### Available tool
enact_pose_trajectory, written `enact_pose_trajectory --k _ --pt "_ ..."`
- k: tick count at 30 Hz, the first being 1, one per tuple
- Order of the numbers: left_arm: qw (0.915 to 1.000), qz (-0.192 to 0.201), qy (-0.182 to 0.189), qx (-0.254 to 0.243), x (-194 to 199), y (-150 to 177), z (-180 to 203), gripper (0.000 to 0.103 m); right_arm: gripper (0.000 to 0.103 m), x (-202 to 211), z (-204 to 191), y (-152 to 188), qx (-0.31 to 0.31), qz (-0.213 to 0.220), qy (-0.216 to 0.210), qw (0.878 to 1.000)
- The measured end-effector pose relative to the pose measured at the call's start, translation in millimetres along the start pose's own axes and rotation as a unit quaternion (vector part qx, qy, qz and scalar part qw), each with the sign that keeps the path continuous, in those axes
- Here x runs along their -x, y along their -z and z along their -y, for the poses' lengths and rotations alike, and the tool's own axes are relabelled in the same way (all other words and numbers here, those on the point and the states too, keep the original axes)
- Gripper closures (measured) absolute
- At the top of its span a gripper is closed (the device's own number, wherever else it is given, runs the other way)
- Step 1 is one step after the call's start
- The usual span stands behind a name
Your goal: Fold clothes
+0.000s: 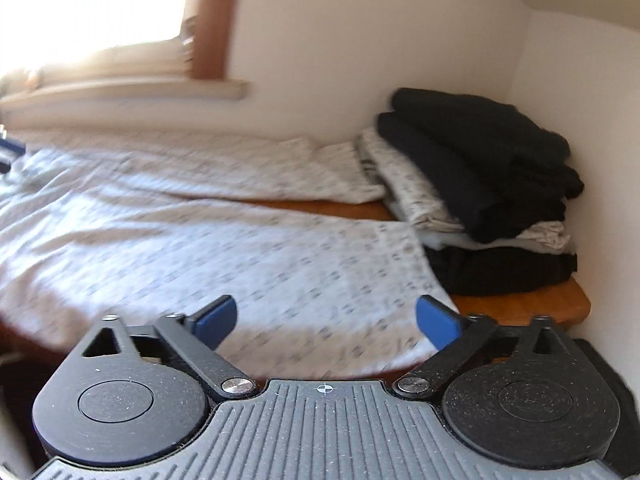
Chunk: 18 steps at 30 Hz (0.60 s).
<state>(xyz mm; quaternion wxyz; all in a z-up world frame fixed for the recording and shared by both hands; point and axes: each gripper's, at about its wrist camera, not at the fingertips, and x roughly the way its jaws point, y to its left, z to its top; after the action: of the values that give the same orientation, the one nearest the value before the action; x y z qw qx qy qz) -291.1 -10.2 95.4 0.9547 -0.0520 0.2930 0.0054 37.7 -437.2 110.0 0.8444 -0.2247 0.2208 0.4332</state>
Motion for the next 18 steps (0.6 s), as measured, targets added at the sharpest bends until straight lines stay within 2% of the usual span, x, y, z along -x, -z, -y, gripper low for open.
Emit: enact_pose_trajectory --k 2,9,15,18 --pt "1.0000 0.002 -0.008 0.002 26.5 8.1 2.6 0.000 0.000 17.1 -11.9 -3.8 0.017 -0.004 -0.002 1.000" --pt "0.9981 0.021 -0.049 0.030 100.5 35.6 7.8 0.000 0.000 52.2 -63.1 -21.4 0.073 0.018 0.001 0.997" --pt "0.9941 0.040 -0.084 0.056 130.1 53.0 4.1 0.000 0.000 49.9 -117.6 -40.9 0.149 0.026 -0.010 0.988" --pt "0.9938 0.041 -0.083 0.061 132.2 56.0 1.1 0.000 0.000 54.4 -137.7 -46.9 0.172 0.040 -0.023 0.984"
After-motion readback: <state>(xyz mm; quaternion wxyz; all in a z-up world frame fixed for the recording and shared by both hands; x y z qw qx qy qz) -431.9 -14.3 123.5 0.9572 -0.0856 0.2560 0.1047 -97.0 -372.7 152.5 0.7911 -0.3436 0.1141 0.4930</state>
